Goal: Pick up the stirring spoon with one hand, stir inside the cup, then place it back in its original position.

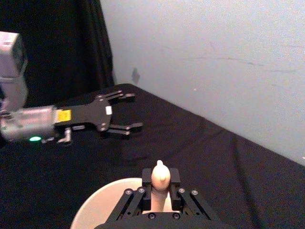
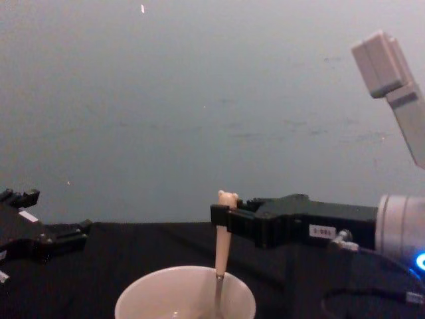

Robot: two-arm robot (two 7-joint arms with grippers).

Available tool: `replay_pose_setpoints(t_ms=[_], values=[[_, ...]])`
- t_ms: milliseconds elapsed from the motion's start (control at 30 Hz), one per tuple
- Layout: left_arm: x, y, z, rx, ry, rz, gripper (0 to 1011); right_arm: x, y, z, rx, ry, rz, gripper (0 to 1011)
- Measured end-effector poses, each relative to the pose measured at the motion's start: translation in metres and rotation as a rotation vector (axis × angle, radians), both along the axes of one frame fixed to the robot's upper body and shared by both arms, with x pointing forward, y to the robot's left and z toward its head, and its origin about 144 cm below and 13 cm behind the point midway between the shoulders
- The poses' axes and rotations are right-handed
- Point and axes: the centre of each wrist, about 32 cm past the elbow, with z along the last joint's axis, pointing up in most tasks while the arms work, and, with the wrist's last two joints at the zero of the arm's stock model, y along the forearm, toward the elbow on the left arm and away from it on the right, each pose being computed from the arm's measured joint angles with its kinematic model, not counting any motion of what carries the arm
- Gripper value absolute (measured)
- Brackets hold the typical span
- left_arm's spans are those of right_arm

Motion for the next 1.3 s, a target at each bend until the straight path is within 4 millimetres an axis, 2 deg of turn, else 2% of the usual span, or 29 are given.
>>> replay_pose_setpoints(t_ms=[367, 900, 1300], values=[[0.0, 0.0, 0.0, 0.0, 0.0, 0.0, 1001, -0.016, -0.005, 0.002, 0.018, 0.022, 0.07, 212], [0.0, 0.0, 0.0, 0.0, 0.0, 0.0, 1001, -0.014, -0.004, 0.007, 0.027, 0.005, 0.054, 212], [0.0, 0.0, 0.0, 0.0, 0.0, 0.0, 1001, -0.01, -0.015, 0.022, 0.081, 0.0, -0.014, 212]])
